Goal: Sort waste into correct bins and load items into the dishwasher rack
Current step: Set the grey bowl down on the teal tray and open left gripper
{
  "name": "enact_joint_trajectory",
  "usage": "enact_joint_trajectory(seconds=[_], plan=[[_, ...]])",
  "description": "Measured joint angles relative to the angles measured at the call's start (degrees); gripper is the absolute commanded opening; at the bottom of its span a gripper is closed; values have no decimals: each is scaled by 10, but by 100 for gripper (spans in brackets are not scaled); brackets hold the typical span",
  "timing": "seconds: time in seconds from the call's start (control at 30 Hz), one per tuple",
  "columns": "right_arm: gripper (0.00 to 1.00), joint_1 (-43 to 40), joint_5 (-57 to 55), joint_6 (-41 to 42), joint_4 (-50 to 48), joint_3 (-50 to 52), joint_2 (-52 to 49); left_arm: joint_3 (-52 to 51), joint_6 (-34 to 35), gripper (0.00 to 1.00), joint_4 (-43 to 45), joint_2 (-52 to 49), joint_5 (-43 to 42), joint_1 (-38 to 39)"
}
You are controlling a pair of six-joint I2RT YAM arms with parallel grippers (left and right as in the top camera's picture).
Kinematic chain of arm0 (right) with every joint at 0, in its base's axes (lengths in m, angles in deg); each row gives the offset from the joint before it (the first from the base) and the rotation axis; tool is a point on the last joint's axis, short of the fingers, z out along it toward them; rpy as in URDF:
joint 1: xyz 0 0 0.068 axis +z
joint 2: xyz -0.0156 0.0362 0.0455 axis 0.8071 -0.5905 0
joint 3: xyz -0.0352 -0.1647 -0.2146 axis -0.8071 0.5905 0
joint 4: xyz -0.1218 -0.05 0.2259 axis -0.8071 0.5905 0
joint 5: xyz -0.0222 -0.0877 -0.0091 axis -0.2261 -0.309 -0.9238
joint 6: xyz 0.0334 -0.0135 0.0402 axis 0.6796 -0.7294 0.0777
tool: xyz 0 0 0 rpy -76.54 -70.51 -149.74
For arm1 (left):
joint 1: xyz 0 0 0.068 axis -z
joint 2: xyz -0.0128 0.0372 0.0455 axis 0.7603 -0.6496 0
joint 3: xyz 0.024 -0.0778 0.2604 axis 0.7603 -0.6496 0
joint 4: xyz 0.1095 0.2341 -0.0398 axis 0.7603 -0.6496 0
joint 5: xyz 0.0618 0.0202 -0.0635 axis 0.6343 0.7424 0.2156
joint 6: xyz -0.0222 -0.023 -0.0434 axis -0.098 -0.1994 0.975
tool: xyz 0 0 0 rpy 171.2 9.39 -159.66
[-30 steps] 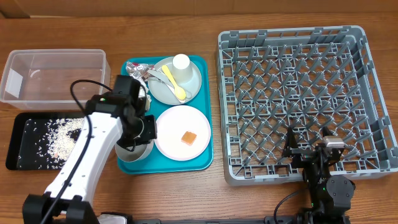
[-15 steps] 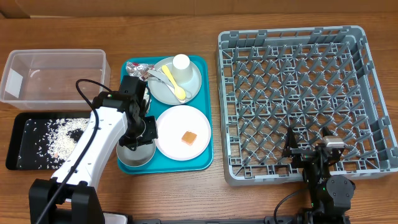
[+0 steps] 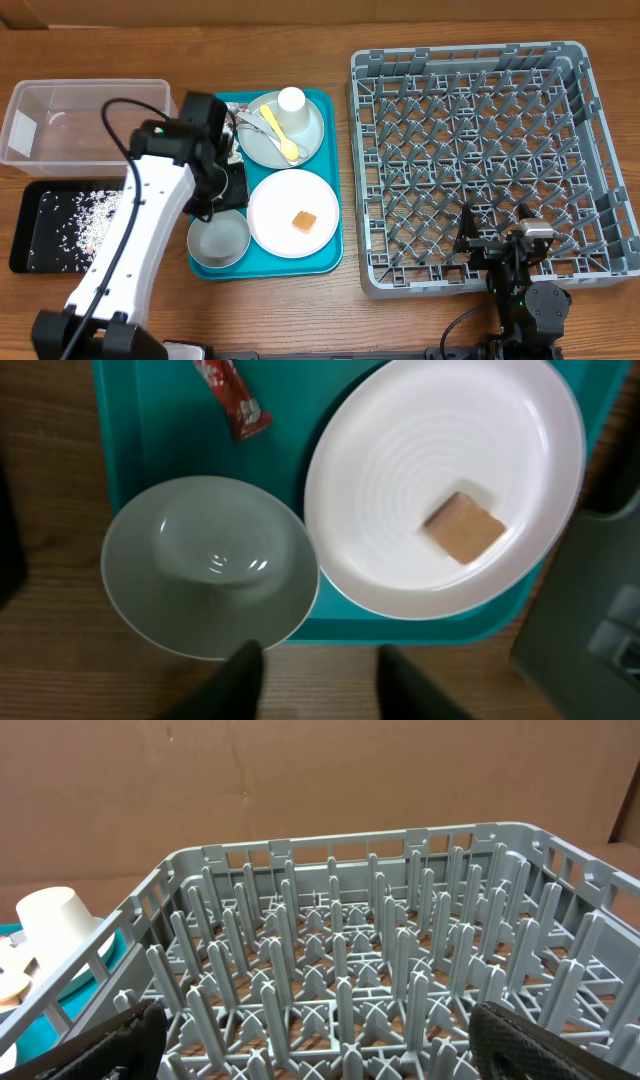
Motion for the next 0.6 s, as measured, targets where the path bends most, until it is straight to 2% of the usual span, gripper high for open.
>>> enact_joint_trajectory(seconds=[0.23, 0.37, 0.5, 0.57, 0.6], plan=[[100, 0, 0, 0, 0, 0, 0, 27, -24, 86, -5, 21, -43, 16], [100, 0, 0, 0, 0, 0, 0, 17, -27, 87, 1, 21, -54, 73], [100, 0, 0, 0, 0, 0, 0, 4, -1, 86, 21, 21, -46, 143], [100, 0, 0, 0, 0, 0, 0, 3, 14, 100, 33, 21, -41, 170], [100, 0, 0, 0, 0, 0, 0, 3, 20, 100, 36, 21, -39, 179]])
